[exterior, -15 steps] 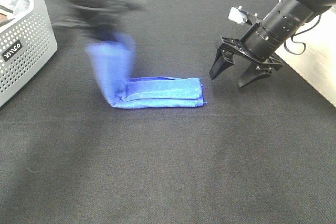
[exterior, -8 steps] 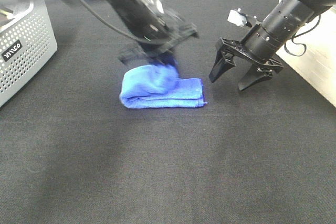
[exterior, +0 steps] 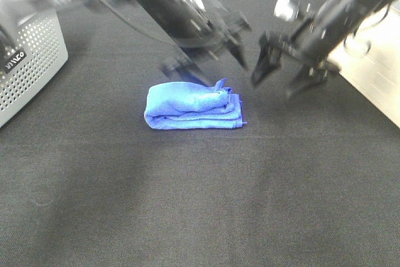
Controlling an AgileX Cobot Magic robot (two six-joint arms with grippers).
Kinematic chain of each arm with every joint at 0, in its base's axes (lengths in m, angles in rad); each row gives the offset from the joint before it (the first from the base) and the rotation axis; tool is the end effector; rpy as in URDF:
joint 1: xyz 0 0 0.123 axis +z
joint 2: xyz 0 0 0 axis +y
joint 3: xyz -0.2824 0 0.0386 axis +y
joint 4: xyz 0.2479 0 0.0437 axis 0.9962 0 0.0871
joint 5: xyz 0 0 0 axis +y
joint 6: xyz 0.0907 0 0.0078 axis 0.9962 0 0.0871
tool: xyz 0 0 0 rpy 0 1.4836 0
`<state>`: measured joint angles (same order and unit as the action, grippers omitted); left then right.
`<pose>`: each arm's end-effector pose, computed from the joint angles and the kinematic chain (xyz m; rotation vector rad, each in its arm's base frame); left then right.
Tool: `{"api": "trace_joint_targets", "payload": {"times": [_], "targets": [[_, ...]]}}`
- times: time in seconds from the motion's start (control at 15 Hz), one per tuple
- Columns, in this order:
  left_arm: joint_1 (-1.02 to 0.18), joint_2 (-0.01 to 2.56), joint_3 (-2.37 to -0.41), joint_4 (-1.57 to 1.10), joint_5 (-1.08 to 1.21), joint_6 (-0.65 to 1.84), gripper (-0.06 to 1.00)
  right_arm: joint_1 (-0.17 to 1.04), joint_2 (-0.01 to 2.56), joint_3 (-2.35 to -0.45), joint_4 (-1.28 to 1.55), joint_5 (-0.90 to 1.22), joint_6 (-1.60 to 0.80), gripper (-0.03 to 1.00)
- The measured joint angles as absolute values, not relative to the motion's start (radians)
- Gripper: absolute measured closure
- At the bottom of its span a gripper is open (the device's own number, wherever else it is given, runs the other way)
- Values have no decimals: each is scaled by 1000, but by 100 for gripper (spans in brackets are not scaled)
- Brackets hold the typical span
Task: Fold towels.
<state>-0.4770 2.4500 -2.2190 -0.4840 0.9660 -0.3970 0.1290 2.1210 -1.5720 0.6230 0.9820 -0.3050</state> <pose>0.4593 -0.2766 0.1861 -0.1465 2.7915 -0.8716 0.4233 0.0995 0.1739 -0.1625 2.8678 0.7726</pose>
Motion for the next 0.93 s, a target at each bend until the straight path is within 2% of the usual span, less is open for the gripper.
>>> {"api": "trace_joint_targets", "payload": {"times": [0.13, 0.4, 0.6, 0.93], "targets": [[-423, 2381, -2227, -379, 1014, -377, 22, 129, 2101, -1572, 718, 980, -320, 19], [-318, 2287, -2227, -207, 1136, -370, 21, 144, 2103, -1572, 1054, 987, -501, 19], [-252, 2262, -2227, -129, 1209, -370, 21, 246, 2194, -1572, 1233, 981, -595, 19], [-243, 2249, -2227, -87, 1215, -339, 21, 248, 2337, -1572, 1239, 963, -616, 19]]}}
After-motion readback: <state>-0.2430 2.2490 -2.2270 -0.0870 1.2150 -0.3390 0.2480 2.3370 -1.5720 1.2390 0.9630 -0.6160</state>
